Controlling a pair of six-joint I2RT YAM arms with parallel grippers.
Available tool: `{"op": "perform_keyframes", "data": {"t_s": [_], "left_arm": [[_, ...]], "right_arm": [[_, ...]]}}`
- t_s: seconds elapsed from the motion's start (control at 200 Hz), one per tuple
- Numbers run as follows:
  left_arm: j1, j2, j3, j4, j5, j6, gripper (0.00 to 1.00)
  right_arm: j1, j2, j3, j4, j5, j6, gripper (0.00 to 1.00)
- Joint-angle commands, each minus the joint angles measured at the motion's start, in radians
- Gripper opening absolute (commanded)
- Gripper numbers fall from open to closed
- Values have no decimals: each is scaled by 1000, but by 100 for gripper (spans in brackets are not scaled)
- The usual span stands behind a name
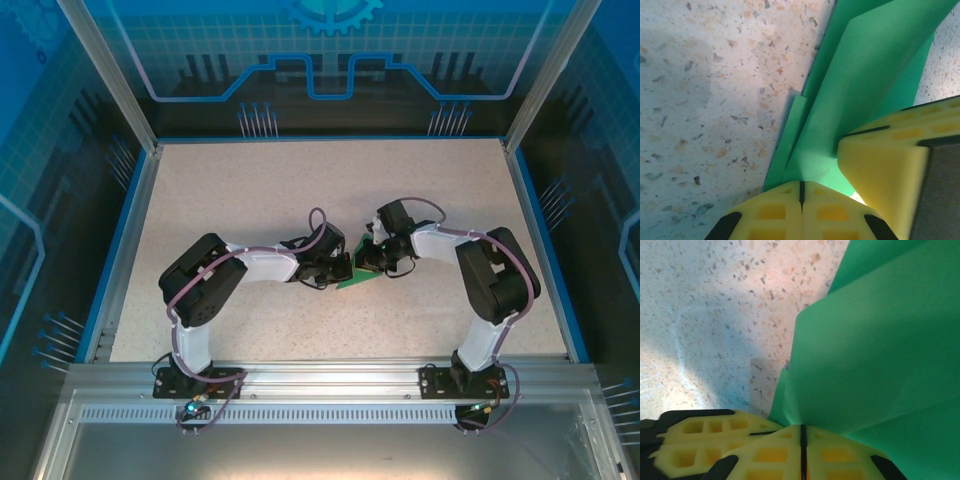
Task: Fold a paper plane with a square sheet of paper (pick it up from the middle)
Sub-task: Fourth fold the wing at the center of the table.
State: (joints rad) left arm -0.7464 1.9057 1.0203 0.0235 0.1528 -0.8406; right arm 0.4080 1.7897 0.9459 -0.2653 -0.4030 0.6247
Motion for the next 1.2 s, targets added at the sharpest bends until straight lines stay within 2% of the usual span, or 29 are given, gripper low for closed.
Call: {"op": "perform_keyframes", "data": {"t_s": [0.0,0.29,0.635,0.97,1.195], "left_arm": [[-6,52,-5,-80,-44,-17,0],[-6,56,-14,-97,-43,-8,0],[-5,68,-26,-102,-39,0,0],[-9,66,-31,-94,-35,0,0],[-11,64,-25,-94,-33,4,0]], "right_arm": [[3,43,-13,27,-27,-32,8],[-59,89,-24,100,-21,-106,8],[-153,98,-2,132,-40,-89,9],[-184,103,75,87,0,-79,9],[-166,27,53,110,-60,-86,9]]}}
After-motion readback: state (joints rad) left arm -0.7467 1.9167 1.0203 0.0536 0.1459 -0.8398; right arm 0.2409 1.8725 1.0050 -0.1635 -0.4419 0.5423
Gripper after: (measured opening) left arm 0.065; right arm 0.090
